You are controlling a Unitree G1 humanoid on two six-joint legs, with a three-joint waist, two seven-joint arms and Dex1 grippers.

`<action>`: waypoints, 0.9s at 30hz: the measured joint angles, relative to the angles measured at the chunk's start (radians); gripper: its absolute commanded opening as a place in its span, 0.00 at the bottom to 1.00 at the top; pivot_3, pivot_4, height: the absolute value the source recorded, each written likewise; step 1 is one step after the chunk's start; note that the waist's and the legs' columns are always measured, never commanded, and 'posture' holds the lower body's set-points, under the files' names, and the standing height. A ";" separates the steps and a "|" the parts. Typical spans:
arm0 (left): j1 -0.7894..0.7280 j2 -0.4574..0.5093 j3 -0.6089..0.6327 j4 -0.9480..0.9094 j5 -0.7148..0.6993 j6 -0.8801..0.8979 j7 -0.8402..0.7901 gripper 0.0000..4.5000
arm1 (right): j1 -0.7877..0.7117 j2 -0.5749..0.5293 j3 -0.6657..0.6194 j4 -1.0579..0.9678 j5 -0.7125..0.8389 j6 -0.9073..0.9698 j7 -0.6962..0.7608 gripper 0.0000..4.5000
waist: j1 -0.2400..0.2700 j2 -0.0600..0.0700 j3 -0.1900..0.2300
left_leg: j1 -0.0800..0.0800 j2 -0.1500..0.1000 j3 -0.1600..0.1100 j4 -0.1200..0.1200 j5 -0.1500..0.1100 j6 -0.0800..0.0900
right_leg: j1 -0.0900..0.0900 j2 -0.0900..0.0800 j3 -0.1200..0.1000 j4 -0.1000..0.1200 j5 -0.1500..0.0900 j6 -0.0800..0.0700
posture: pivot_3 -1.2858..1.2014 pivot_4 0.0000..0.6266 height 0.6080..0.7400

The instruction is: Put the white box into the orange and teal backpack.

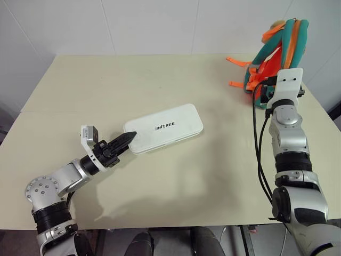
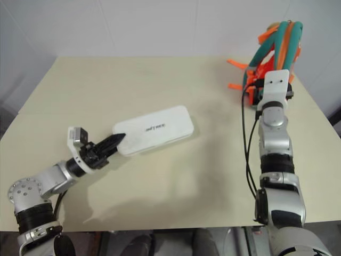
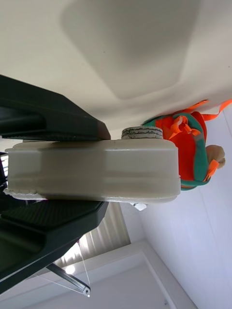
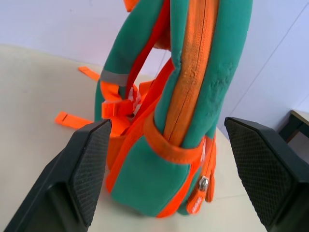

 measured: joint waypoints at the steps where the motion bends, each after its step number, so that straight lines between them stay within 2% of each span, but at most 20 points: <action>1: 0.002 0.003 -0.005 0.000 -0.005 -0.004 0.004 0.28 | -0.019 -0.001 0.001 0.041 0.000 -0.022 0.000 1.00 | 0.000 0.000 0.000 | 0.000 0.000 0.000 0.000 0.000 0.000 | 0.000 0.000 0.000 0.000 0.000 0.000 | 0.52 0.24 1.00; 10: 0.040 0.038 -0.043 -0.004 -0.067 -0.047 0.031 0.28 | -0.167 -0.013 0.016 0.362 -0.015 -0.185 -0.043 1.00 | -0.002 0.000 0.000 | 0.000 0.000 0.001 -0.001 0.000 0.000 | 0.000 0.000 0.001 0.000 0.001 0.001 | 0.52 0.24 1.00; 18: 0.098 0.055 -0.066 -0.041 -0.127 -0.088 0.062 0.28 | -0.193 -0.025 0.033 0.417 -0.028 -0.236 -0.114 1.00 | -0.003 0.000 0.000 | 0.000 0.000 0.002 -0.001 0.000 0.000 | 0.000 0.000 0.002 0.000 0.001 0.001 | 0.52 0.24 1.00; 27: 0.122 0.075 -0.116 -0.050 -0.173 -0.135 0.081 0.28 | -0.255 -0.027 0.039 0.490 -0.026 -0.246 -0.122 1.00 | -0.010 0.000 0.000 | 0.000 0.000 0.002 0.000 0.000 0.000 | 0.000 0.000 0.003 0.000 0.001 0.001 | 0.52 0.24 1.00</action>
